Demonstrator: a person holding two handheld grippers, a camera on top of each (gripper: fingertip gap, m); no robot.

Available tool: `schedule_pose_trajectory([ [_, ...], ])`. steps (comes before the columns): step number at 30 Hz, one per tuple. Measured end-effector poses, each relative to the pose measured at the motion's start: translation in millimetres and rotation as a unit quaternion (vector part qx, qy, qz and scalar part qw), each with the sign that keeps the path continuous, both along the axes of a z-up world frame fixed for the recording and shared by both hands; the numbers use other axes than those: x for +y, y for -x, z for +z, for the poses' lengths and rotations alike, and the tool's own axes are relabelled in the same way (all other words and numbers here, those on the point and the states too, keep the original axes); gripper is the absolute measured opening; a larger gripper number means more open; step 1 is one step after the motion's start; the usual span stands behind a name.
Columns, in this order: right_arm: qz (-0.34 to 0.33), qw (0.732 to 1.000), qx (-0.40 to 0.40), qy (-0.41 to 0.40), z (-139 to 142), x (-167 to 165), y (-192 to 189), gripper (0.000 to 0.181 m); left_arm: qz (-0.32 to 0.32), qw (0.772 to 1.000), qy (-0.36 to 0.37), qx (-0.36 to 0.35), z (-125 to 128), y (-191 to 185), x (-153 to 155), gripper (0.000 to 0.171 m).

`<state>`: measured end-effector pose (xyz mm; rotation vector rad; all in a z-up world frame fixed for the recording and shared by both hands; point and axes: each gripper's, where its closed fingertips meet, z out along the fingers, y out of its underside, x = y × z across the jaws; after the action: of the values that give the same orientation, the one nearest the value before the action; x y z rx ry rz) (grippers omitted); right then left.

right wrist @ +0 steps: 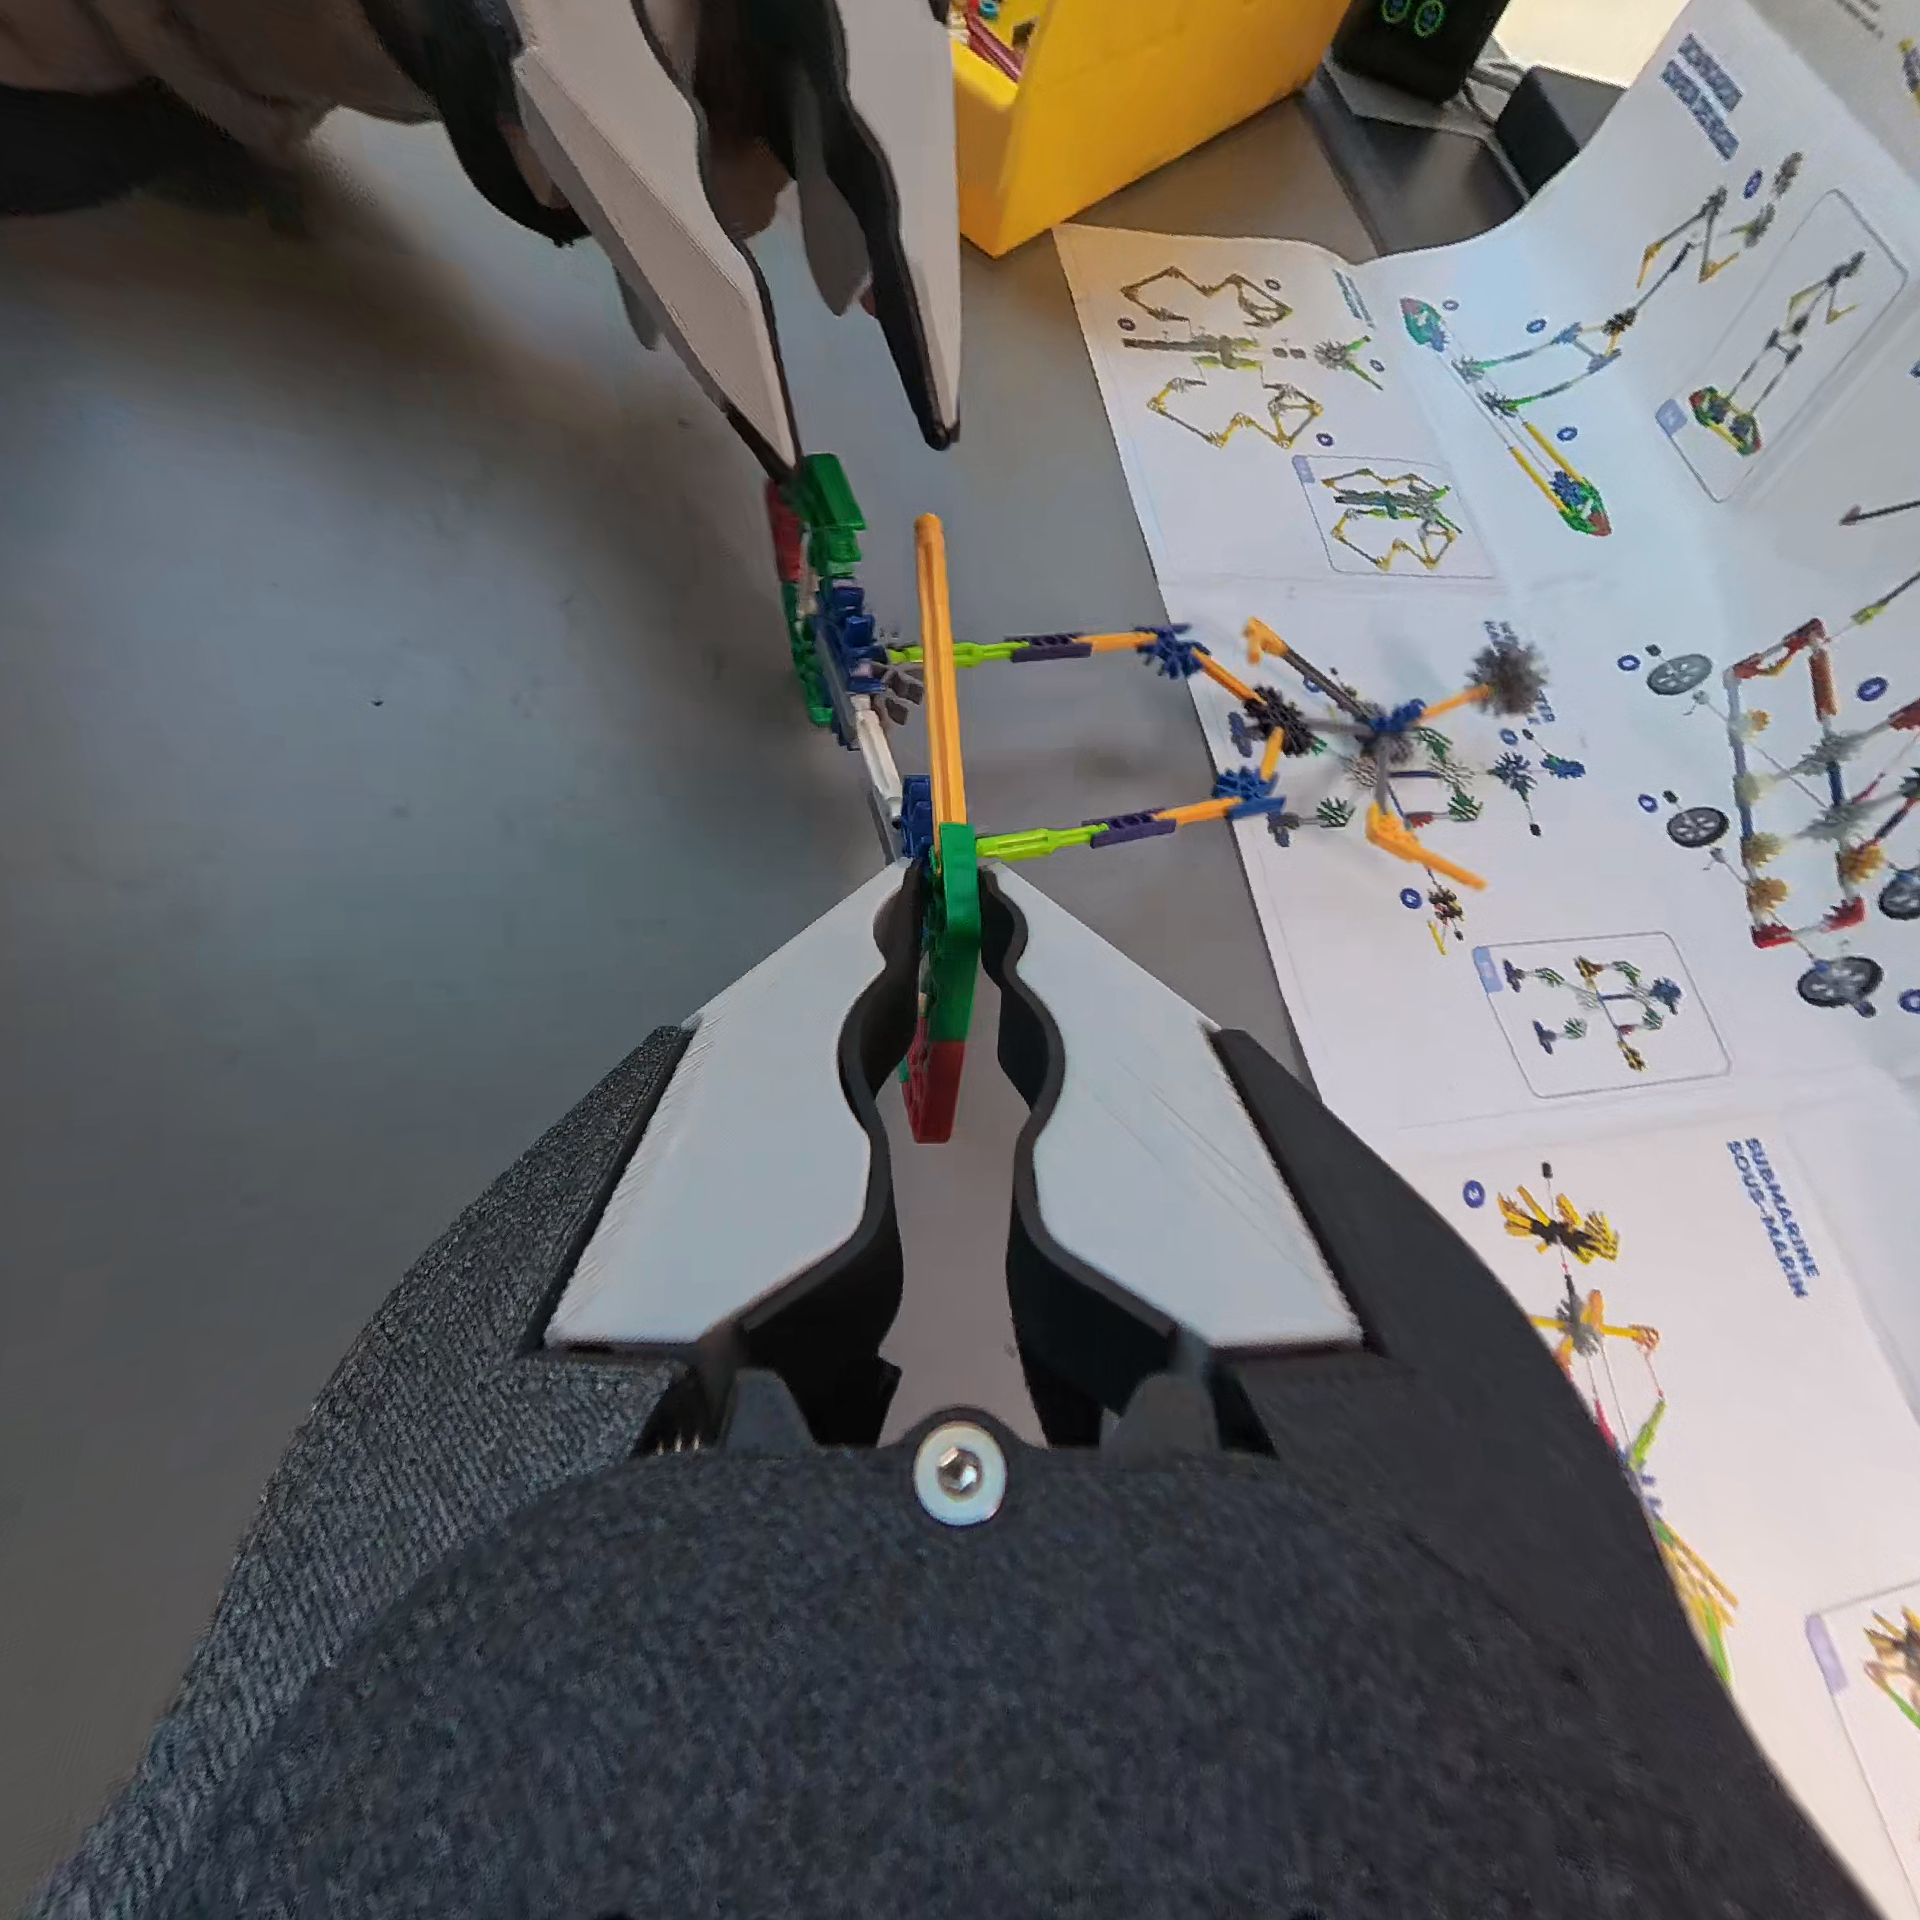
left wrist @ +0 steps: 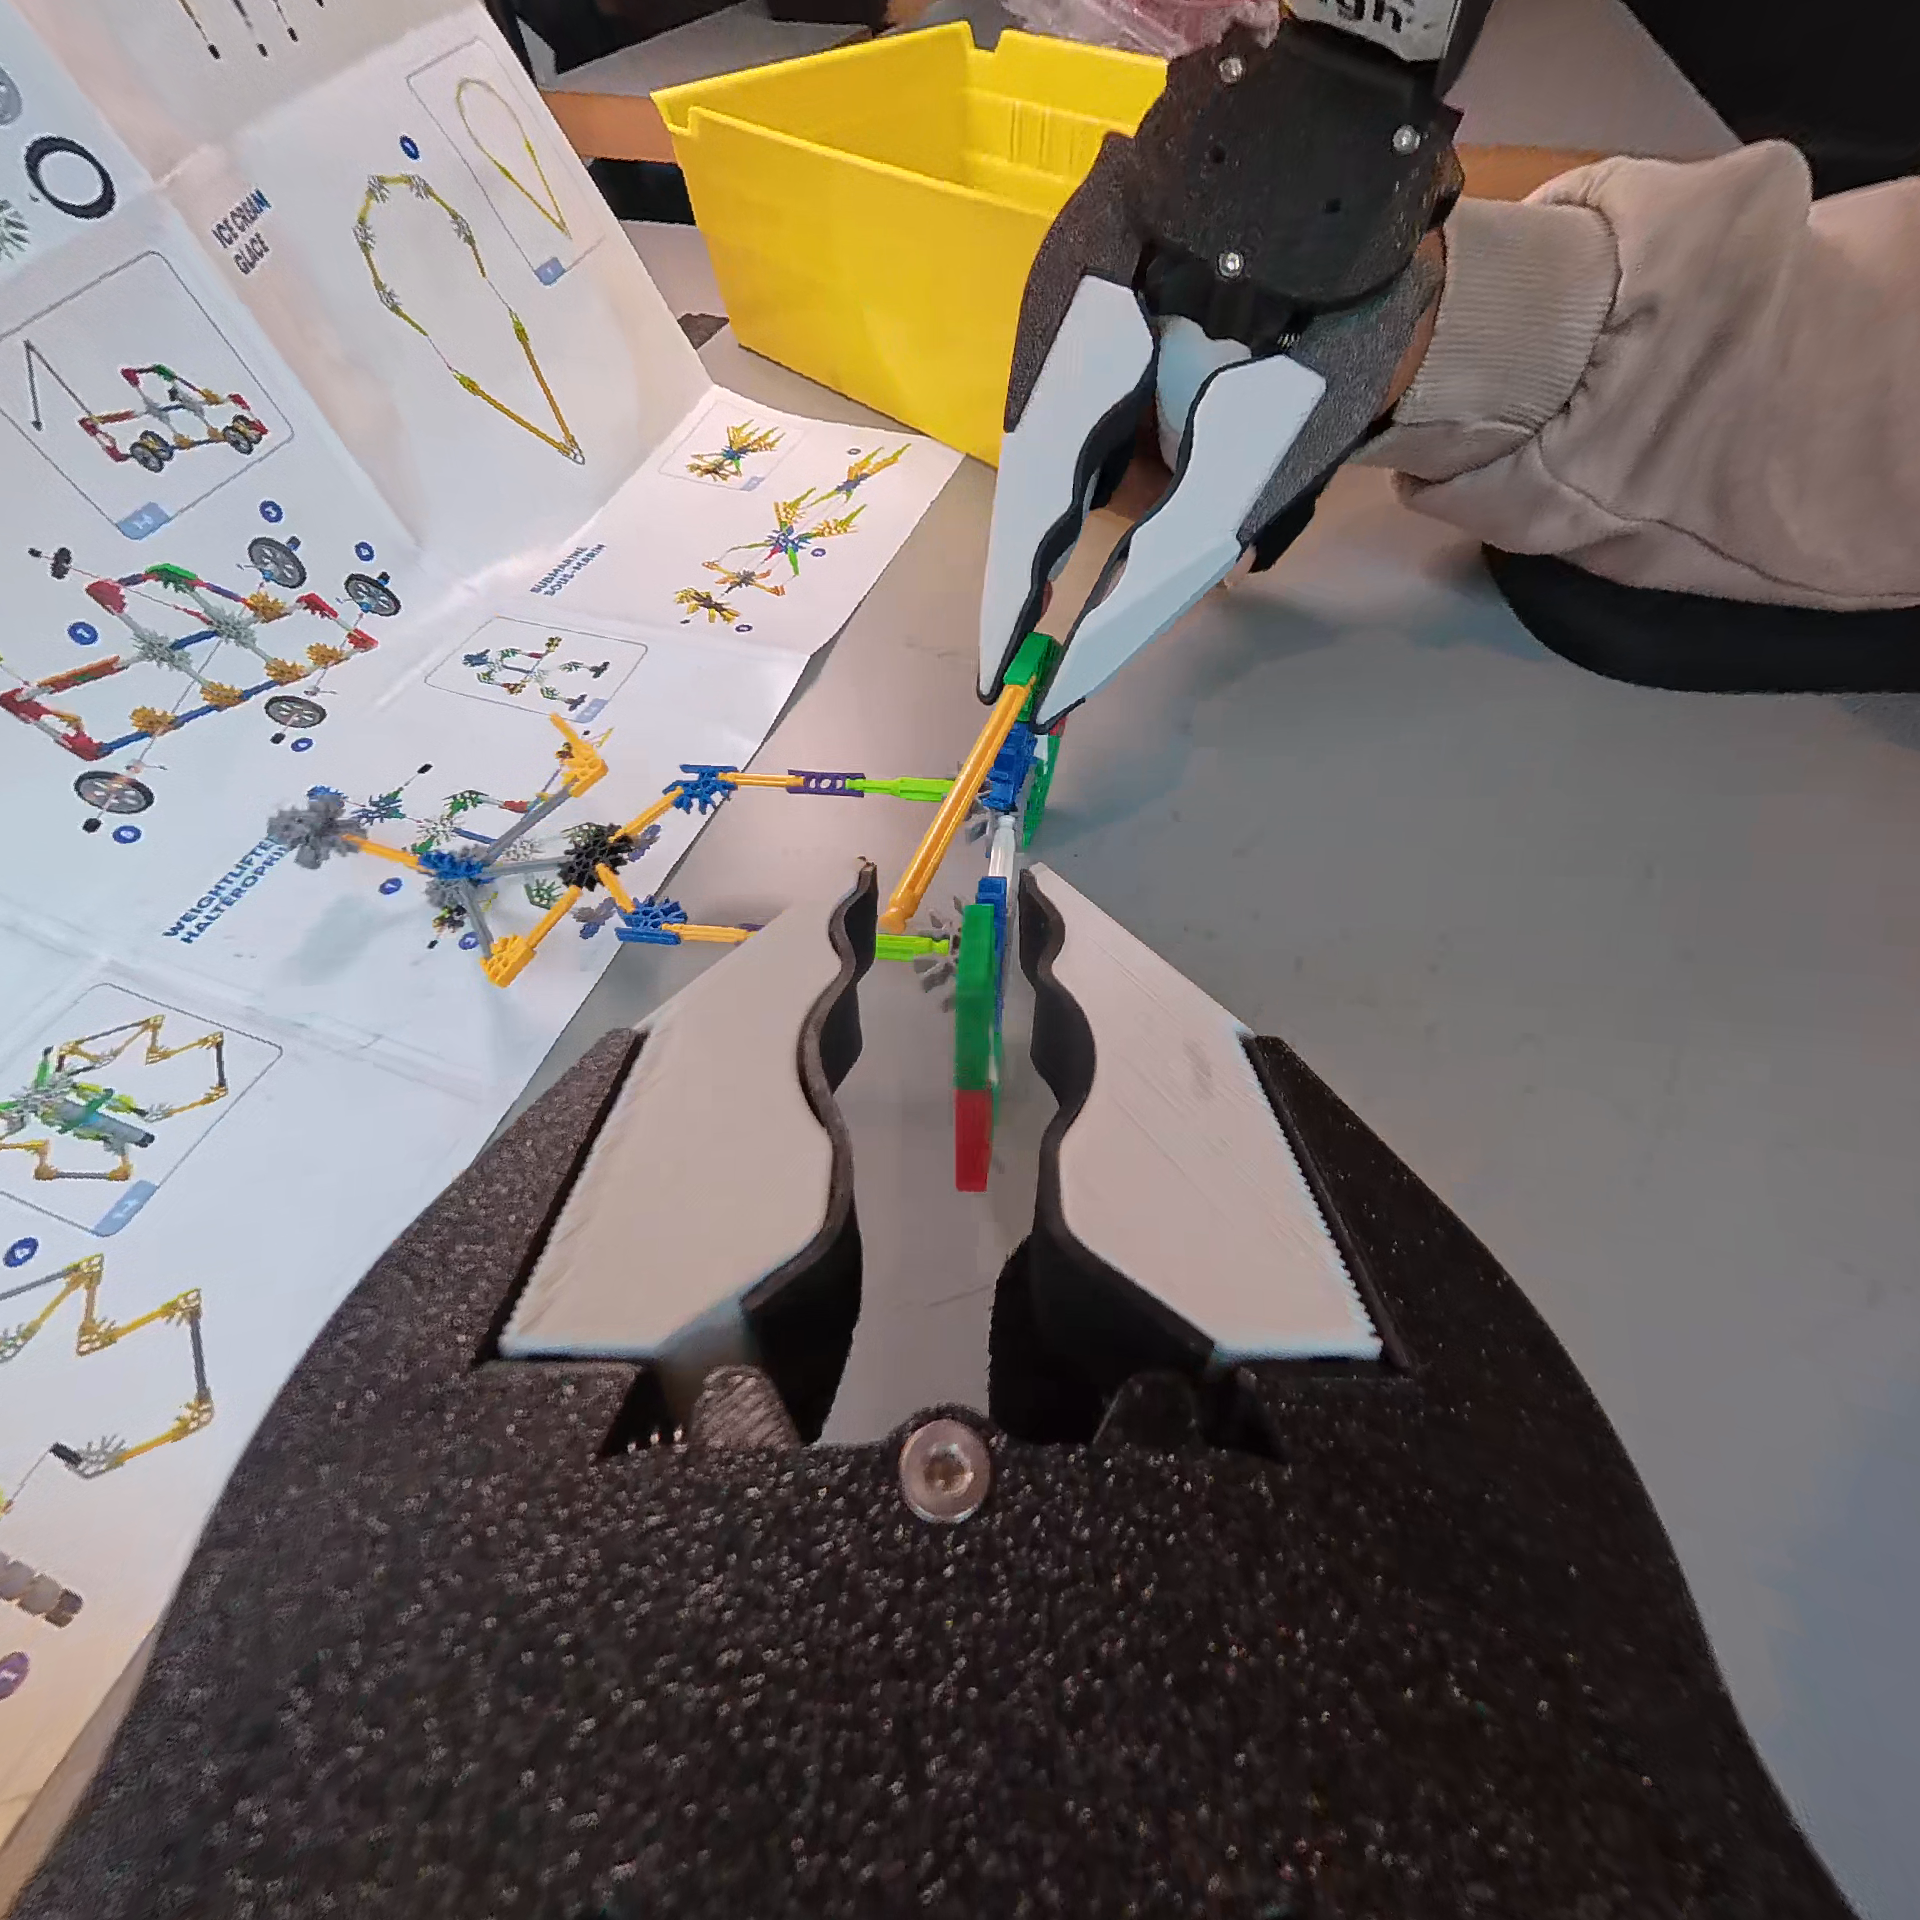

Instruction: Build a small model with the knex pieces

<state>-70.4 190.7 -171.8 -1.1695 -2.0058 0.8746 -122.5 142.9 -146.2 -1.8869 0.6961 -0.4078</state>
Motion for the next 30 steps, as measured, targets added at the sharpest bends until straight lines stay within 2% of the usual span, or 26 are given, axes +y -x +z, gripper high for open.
schedule_pose_trajectory([
  [5,0.079,0.997,0.000,0.015,2,-35,-2,0.005,-0.072,0.991,0.016,0.110,-10,-21,-2,0.024],
  [7,0.102,0.995,-0.007,0.016,1,-46,-5,0.005,-0.104,0.986,0.018,0.130,-10,-33,-6,0.023],
  [10,0.127,0.991,-0.016,0.035,1,-57,-9,0.006,-0.155,0.975,0.050,0.153,-19,-48,-21,0.011],
  [12,0.133,0.990,-0.017,0.041,0,-59,-11,0.006,-0.156,0.973,0.054,0.165,-23,-50,-22,0.005],
  [16,0.123,0.990,-0.033,0.060,-2,-54,-14,0.008,-0.142,0.976,0.072,0.148,-23,-51,-20,0.005],
  [18,0.106,0.992,-0.054,0.051,-10,-45,-18,0.019,-0.126,0.978,0.064,0.152,-23,-46,-16,0.004],
  [20,0.095,0.993,-0.058,0.046,-13,-38,-19,0.015,-0.115,0.980,0.049,0.156,-21,-40,-12,0.004],
  [21,0.086,0.995,-0.047,0.035,-12,-35,-15,0.006,-0.111,0.981,0.040,0.155,-19,-39,-10,0.004],
  [27,0.067,0.994,-0.005,-0.086,-1,-26,-5,0.004,-0.095,0.979,-0.003,0.180,-15,-30,-6,0.005],
  [30,0.077,0.992,0.009,-0.099,9,-30,-7,0.005,-0.118,0.979,-0.014,0.167,-12,-34,-13,0.005],
])
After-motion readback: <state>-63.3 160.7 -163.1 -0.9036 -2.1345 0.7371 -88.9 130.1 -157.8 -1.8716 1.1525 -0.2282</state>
